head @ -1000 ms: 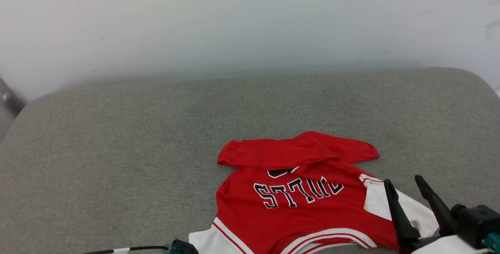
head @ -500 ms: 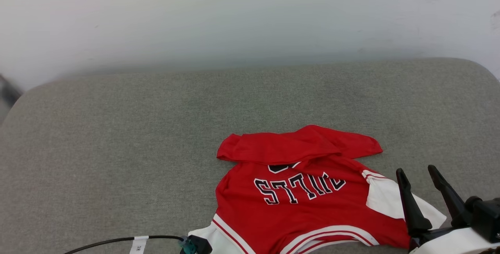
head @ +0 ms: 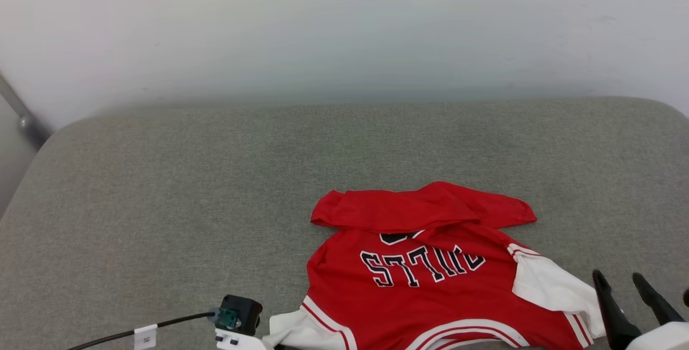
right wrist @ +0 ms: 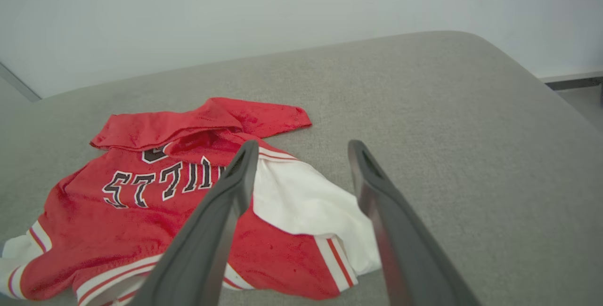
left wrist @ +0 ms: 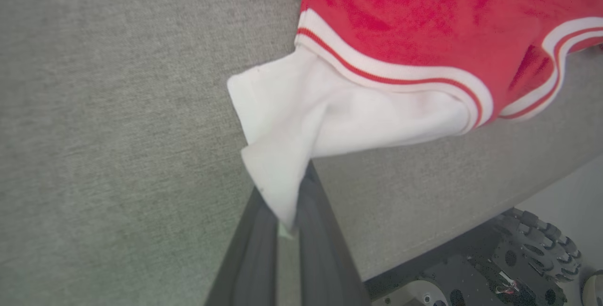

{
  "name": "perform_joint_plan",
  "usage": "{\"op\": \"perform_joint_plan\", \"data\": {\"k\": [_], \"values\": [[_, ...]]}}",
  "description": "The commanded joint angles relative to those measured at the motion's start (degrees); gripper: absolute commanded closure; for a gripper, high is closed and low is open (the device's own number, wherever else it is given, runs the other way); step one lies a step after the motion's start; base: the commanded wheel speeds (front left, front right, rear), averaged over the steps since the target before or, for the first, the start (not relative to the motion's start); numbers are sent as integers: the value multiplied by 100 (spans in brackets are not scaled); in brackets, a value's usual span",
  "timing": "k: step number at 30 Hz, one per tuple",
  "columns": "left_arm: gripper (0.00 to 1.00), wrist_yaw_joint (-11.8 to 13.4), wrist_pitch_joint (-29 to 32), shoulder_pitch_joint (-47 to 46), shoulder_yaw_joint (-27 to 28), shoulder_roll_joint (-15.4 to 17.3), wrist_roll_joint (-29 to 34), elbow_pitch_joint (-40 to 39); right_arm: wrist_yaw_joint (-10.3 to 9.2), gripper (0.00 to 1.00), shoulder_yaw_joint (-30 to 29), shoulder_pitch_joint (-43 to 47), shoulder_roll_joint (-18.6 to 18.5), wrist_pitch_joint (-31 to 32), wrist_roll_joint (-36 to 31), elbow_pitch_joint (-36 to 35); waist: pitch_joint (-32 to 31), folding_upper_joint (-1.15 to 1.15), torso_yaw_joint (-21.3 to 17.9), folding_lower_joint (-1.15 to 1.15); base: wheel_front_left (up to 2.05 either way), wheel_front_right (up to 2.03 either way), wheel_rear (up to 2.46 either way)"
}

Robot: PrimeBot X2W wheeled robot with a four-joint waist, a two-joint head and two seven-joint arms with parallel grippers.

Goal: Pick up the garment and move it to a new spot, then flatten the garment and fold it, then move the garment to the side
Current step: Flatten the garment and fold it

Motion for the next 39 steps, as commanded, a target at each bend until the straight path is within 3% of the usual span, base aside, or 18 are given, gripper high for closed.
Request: {"op": "perform_joint_plan", "data": {"k": [1,7,14,22,27,28,29,30,39], "values": [[100,25,-53,32,16,-10,31,-87,-2,0,-48,49,-49,83,45,64,-12,0,25,0,0,0,0],[100,262,-240,26,202,182,184,-808,-2,0,-434,-119,-523,1280,528,960,22,0,70,0,0,0,0],[100,320,-310,-194,176,198,362,-1289,-2,0,-292,-802,-957,2404,800,1743,323,0,86,0,0,0,0],[100,293,-407,-490,132,129,489,-1469,-2,0,-84,-1592,-1154,2917,924,2537,781,0,183,0,0,0,0],[100,281,-469,-591,122,93,496,-1443,-1,0,151,-1775,-1048,3042,1073,2958,932,0,255,0,0,0,0],[100,291,-489,-602,136,82,478,-1432,-1,46,183,-1793,-1020,3068,1135,3012,952,0,267,0,0,0,0],[100,297,-500,-609,145,73,460,-1417,-1,68,204,-1791,-979,3106,1168,3069,963,0,275,0,0,0,0],[100,296,-506,-616,149,67,457,-1400,-1,100,234,-1783,-959,3127,1189,3110,968,0,284,0,0,0,0],[100,313,-682,-498,191,44,364,-1267,-1,100,263,-1707,-1033,3057,1383,2978,694,0,267,0,0,0,0]]}}
